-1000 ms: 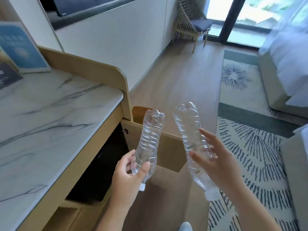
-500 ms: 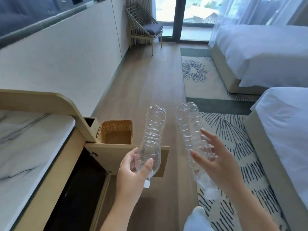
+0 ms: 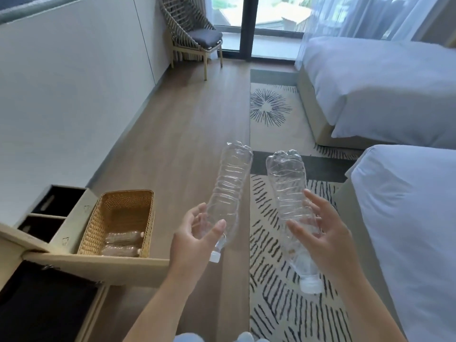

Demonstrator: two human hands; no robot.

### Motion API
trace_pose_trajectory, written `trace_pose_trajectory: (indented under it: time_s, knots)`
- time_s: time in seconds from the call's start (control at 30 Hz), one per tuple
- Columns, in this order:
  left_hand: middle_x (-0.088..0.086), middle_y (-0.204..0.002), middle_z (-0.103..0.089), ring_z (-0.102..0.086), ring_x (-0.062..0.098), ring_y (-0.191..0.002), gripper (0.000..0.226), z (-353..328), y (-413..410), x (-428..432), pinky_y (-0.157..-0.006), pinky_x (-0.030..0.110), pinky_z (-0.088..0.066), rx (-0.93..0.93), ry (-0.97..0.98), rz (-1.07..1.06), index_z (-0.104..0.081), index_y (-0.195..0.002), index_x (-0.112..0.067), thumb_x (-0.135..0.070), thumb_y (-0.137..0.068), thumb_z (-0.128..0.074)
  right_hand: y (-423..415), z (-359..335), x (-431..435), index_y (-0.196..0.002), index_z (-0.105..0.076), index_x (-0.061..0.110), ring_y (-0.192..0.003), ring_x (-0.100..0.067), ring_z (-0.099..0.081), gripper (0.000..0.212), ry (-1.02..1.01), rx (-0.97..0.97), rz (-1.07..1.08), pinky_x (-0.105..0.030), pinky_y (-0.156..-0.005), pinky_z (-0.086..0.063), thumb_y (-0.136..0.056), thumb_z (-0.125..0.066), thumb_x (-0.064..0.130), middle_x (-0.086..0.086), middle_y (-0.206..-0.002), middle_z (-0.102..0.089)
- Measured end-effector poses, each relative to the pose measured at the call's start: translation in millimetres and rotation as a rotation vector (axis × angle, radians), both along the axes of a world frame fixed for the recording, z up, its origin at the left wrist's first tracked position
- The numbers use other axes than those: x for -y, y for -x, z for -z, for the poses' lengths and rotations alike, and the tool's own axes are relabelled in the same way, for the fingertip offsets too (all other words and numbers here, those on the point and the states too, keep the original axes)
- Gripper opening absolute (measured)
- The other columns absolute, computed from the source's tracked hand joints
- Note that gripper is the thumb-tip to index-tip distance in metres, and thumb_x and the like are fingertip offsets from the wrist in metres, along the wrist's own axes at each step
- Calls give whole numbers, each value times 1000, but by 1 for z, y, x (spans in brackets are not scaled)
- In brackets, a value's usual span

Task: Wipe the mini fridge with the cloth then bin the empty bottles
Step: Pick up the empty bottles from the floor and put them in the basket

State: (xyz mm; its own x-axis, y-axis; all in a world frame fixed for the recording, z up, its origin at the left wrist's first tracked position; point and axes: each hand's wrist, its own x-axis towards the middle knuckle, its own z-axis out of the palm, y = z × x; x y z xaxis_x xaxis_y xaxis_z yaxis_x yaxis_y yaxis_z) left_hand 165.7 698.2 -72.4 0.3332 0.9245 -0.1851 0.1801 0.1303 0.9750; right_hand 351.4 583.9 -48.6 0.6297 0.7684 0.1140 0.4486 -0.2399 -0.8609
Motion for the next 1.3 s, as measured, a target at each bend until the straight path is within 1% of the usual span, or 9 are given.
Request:
trace_pose_trajectory:
  time_s: [0.13,0.23,0.47,0.63,0.73,0.9,1.1,1.17,1.3]
  knots:
    - [-16,-106,-54,-52,10,-107,50,8,-35,-23,-93,36,-45,-55,-1,-30,-47,-112,-39,-40,-68,-71,-41,10,-30,-128,-40,36,-94,-11,-60,71,9,-56,-21,-18,-69,-55,-61,-64,47,6,-125,-51]
    - [-19,-104,-54,-52,8,-106,53,17,-54,-55,-92,33,-44,-78,-5,-73,-46,-110,-42,-49,-62,-67,-63,16,-66,-126,-39,37,-92,-5,-59,70,33,-63,-69,-14,-68,-53,-61,-62,51,8,-126,-50]
    - [-10,-109,-58,-54,12,-110,47,32,-110,-172,-95,38,-45,-63,-58,-187,-48,-105,-46,-49,-63,-69,-118,11,-188,-124,-38,44,-93,-7,-59,68,71,0,-104,-33,-76,-55,-61,-60,57,13,-122,-50]
    - [-8,-113,-58,-53,9,-110,52,20,-146,-262,-91,29,-43,-28,-86,-220,-48,-110,-40,-49,-65,-73,-147,-12,-291,-119,-35,50,-95,4,-52,62,59,37,-183,-32,-83,-52,-72,-71,34,24,-114,-45]
    - [-6,-114,-57,-52,10,-111,47,17,-166,-304,-92,28,-42,-28,-102,-250,-48,-113,-37,-37,-73,-73,-160,-17,-336,-116,-36,53,-94,3,-52,61,44,8,-212,-31,-83,-50,-71,-71,33,29,-110,-44]
    - [-8,-115,-56,-52,8,-112,45,23,-199,-341,-95,33,-43,19,-45,-335,-49,-107,-43,-41,-70,-75,-190,-11,-387,-114,-36,55,-102,-4,-53,59,79,-9,-296,-36,-91,-48,-72,-71,33,29,-112,-44]
    - [-10,-116,-58,-53,7,-111,46,27,-227,-374,-94,36,-46,8,-25,-544,-50,-109,-42,-39,-70,-76,-233,-2,-472,-119,-37,50,-106,-7,-51,60,128,6,-511,-25,-87,-44,-75,-72,29,18,-118,-45]
    - [-11,-116,-58,-54,7,-111,45,24,-233,-382,-94,36,-45,9,-19,-645,-50,-105,-45,-47,-66,-72,-242,-4,-503,-118,-37,51,-106,-7,-50,60,144,-11,-618,-27,-88,-45,-75,-71,30,19,-119,-45]
    - [-10,-118,-55,-51,7,-113,43,21,-240,-395,-97,40,-43,8,6,-821,-49,-109,-43,-38,-73,-73,-249,-6,-554,-116,-39,54,-108,-9,-52,59,155,0,-768,-29,-91,-43,-74,-73,29,19,-117,-49]
